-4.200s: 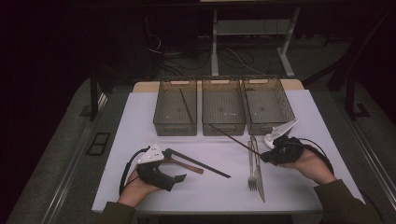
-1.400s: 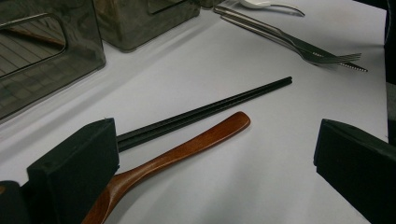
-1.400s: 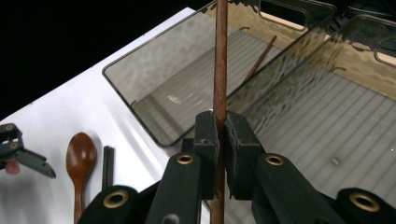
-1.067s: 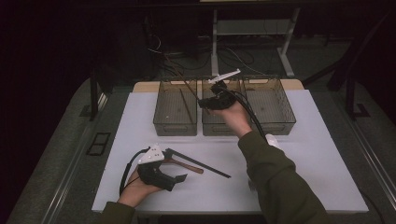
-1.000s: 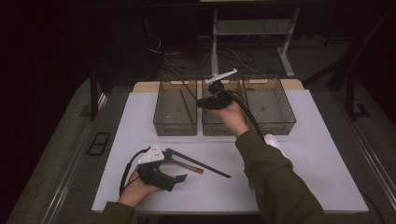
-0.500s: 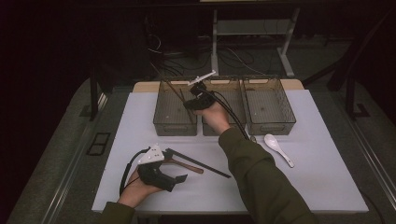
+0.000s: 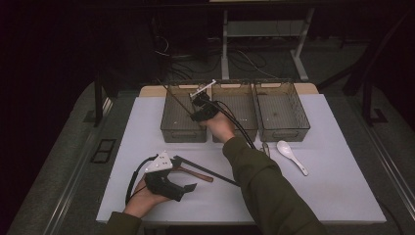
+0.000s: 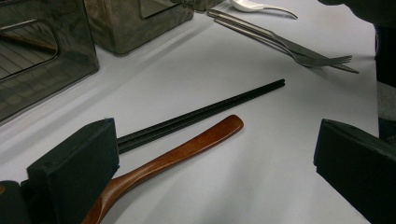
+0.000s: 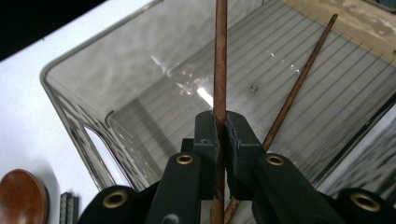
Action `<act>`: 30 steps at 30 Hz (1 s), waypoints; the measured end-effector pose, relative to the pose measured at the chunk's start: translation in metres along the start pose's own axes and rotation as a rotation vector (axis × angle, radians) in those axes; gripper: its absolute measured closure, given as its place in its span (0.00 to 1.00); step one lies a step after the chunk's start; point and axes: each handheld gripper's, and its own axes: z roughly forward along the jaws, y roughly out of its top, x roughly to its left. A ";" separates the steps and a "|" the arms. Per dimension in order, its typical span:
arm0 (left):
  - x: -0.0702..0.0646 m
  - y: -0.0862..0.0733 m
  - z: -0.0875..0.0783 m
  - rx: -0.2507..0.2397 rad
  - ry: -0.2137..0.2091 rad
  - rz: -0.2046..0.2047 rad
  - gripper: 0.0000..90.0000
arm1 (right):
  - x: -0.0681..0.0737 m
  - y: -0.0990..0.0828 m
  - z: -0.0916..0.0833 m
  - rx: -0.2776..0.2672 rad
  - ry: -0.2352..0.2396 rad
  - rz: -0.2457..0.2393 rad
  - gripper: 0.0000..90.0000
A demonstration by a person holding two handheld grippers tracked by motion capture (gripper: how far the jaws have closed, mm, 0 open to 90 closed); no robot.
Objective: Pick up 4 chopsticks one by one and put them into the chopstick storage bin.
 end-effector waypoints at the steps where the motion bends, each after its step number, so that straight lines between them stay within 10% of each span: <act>1: 0.000 0.000 0.000 0.000 0.000 0.001 0.00 | 0.000 0.000 0.001 0.005 -0.002 0.000 0.92; 30: 0.001 0.000 0.001 0.006 0.002 0.010 0.00 | -0.003 -0.004 -0.030 -0.019 0.035 -0.022 0.62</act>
